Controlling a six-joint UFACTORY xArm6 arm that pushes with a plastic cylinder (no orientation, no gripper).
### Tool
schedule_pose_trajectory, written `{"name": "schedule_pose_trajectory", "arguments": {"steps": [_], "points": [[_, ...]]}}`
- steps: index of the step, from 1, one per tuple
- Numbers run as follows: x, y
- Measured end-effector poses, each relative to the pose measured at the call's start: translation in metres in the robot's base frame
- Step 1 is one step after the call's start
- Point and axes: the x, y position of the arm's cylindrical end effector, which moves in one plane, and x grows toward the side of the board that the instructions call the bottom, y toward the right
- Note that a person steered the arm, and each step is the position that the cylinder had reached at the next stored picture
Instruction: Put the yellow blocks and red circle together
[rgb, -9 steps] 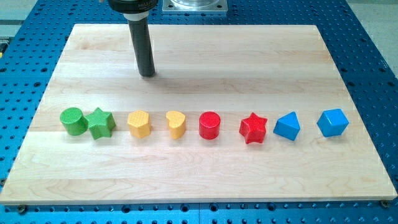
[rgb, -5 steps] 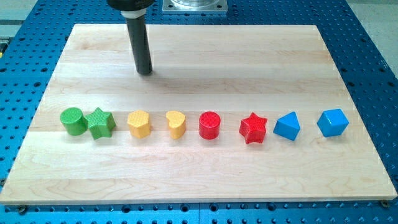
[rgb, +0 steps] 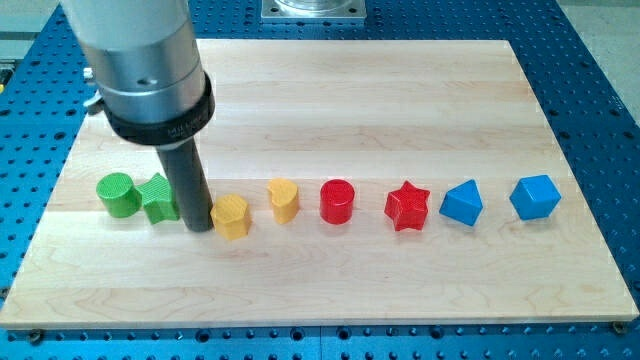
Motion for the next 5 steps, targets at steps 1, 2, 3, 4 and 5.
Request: {"name": "schedule_pose_trajectory", "arguments": {"steps": [1, 2, 3, 4, 5], "points": [[0.024, 0.003], [0.015, 0.036], [0.001, 0.054], [-0.001, 0.024], [-0.015, 0.057]]}}
